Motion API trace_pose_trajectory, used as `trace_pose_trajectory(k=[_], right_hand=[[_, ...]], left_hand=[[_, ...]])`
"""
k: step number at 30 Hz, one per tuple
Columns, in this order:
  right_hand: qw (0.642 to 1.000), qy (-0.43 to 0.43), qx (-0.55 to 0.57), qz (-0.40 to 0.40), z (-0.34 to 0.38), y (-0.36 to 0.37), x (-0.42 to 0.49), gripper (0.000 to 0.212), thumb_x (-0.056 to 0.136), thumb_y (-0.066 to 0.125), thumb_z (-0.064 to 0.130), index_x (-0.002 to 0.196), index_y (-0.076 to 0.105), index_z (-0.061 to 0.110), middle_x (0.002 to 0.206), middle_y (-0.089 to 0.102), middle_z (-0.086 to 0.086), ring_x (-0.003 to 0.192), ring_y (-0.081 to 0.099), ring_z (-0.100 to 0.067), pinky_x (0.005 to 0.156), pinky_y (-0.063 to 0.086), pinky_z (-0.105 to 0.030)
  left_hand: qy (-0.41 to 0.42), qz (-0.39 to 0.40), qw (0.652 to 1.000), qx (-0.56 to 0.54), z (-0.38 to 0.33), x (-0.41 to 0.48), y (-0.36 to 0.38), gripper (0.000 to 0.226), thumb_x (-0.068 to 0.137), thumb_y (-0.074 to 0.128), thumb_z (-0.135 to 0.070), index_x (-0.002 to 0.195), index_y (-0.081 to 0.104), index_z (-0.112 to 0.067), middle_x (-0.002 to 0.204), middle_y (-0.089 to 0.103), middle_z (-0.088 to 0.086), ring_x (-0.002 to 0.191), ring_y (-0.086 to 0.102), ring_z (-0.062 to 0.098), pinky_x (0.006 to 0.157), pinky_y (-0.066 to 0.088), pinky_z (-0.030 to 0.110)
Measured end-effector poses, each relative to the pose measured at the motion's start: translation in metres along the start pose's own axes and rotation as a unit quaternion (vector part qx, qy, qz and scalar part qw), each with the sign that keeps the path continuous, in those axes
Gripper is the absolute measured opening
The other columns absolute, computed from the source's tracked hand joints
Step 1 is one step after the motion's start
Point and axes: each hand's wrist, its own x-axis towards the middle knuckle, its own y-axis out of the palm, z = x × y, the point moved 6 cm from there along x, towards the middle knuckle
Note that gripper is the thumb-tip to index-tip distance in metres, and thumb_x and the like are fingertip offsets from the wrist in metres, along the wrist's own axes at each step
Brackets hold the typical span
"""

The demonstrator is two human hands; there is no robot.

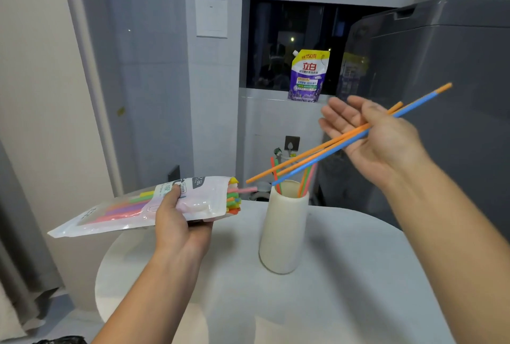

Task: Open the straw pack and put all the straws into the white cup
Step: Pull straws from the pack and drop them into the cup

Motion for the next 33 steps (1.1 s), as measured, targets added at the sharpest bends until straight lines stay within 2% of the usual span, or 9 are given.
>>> trace_pose_trajectory(k=[3,6,11,19,21,25,28,30,33], right_hand=[[0.998,-0.005,-0.058,-0.006,0.016,-0.005,0.008,0.023,0.11,0.036,0.011,0.111,0.058,0.004,0.09,0.08,-0.018,0.088,0.078,-0.034,0.072,0.065,-0.043],[0.993,-0.009,-0.12,-0.001,0.022,-0.005,0.013,0.023,0.109,0.036,0.01,0.111,0.058,0.003,0.09,0.08,-0.018,0.088,0.078,-0.034,0.075,0.064,-0.043],[0.971,-0.031,-0.236,0.004,0.023,0.001,0.018,0.026,0.108,0.034,0.006,0.11,0.059,0.001,0.085,0.08,-0.016,0.084,0.079,-0.032,0.075,0.065,-0.04],[0.943,-0.005,-0.328,0.053,-0.007,0.023,0.025,0.026,0.11,0.039,0.014,0.113,0.061,0.002,0.095,0.079,-0.019,0.085,0.079,-0.03,0.084,0.063,-0.043],[0.944,-0.008,-0.325,0.055,-0.008,0.025,0.029,0.025,0.11,0.04,0.015,0.112,0.062,0.003,0.094,0.079,-0.017,0.084,0.079,-0.029,0.082,0.064,-0.041],[0.939,0.013,-0.337,0.069,-0.016,0.027,0.033,0.025,0.11,0.04,0.015,0.113,0.062,0.004,0.089,0.08,-0.014,0.082,0.079,-0.027,0.073,0.065,-0.036],[0.926,0.044,-0.361,0.1,-0.025,0.028,0.034,0.025,0.11,0.041,0.015,0.112,0.062,0.004,0.09,0.08,-0.014,0.082,0.079,-0.027,0.072,0.065,-0.036],[0.921,0.049,-0.371,0.112,-0.025,0.028,0.034,0.024,0.11,0.041,0.014,0.112,0.063,0.004,0.091,0.08,-0.014,0.084,0.079,-0.028,0.075,0.065,-0.038],[0.926,0.023,-0.355,0.125,-0.01,0.036,0.038,0.026,0.11,0.04,0.015,0.112,0.063,0.003,0.092,0.08,-0.016,0.085,0.079,-0.031,0.076,0.065,-0.041]], left_hand=[[-0.001,0.023,1.0,0.015,0.004,-0.005,0.004,0.016,0.106,0.048,-0.021,0.102,0.058,-0.01,0.065,0.076,0.012,0.054,0.075,0.029,0.037,0.055,0.041],[-0.024,0.051,0.998,0.037,0.011,-0.008,0.006,0.024,0.107,0.044,-0.025,0.113,0.057,-0.005,0.079,0.077,0.023,0.066,0.077,0.039,0.043,0.057,0.049],[-0.035,0.036,0.998,0.027,0.017,-0.005,0.005,0.026,0.104,0.051,-0.023,0.126,0.057,-0.011,0.097,0.079,0.022,0.076,0.077,0.043,0.046,0.057,0.053],[-0.034,0.023,0.999,0.029,0.02,-0.003,0.003,0.028,0.104,0.053,-0.022,0.129,0.057,-0.012,0.095,0.08,0.019,0.072,0.078,0.04,0.045,0.057,0.051],[-0.031,0.007,0.999,0.019,0.018,0.0,0.0,0.036,0.101,0.057,-0.02,0.137,0.057,-0.014,0.108,0.078,0.014,0.078,0.079,0.034,0.048,0.059,0.049],[-0.022,-0.009,1.0,0.015,0.018,0.004,-0.003,0.033,0.099,0.062,-0.019,0.132,0.06,-0.018,0.094,0.081,0.005,0.077,0.08,0.024,0.049,0.06,0.043],[-0.021,-0.004,1.0,0.02,0.019,0.006,-0.004,0.03,0.099,0.063,-0.019,0.128,0.062,-0.019,0.105,0.08,0.004,0.087,0.079,0.024,0.055,0.062,0.045],[-0.019,0.007,1.0,0.021,0.019,0.007,-0.004,0.025,0.098,0.063,-0.019,0.123,0.063,-0.02,0.093,0.081,0.002,0.082,0.079,0.022,0.057,0.063,0.044],[-0.009,0.021,0.999,0.023,0.019,0.006,-0.001,0.033,0.098,0.063,-0.019,0.131,0.062,-0.018,0.099,0.079,0.003,0.104,0.075,0.026,0.087,0.06,0.055]])
